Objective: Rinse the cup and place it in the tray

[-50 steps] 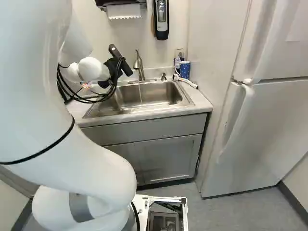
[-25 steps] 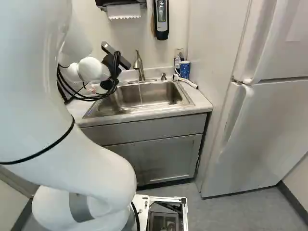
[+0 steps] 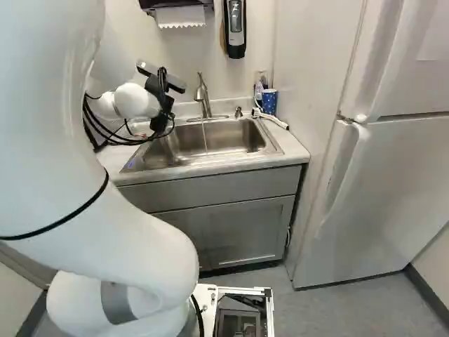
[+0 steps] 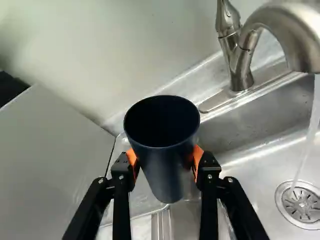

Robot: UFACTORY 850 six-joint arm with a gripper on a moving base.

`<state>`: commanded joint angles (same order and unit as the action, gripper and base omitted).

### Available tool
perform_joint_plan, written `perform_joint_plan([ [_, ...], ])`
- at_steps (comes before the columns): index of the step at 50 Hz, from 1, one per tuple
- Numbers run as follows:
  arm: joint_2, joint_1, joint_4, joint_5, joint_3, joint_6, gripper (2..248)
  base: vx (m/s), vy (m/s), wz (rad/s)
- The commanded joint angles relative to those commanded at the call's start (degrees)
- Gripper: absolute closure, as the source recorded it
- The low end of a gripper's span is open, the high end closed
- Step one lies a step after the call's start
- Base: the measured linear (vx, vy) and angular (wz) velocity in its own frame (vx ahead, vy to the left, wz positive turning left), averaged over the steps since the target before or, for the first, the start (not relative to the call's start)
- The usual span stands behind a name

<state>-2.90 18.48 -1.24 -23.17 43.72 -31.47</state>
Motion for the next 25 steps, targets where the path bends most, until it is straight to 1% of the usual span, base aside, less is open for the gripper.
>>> perform_joint_plan([
  [25, 0.0, 0.0, 0.0, 0.0, 0.0, 15.04, 126, 0.0, 0.0, 0.0],
])
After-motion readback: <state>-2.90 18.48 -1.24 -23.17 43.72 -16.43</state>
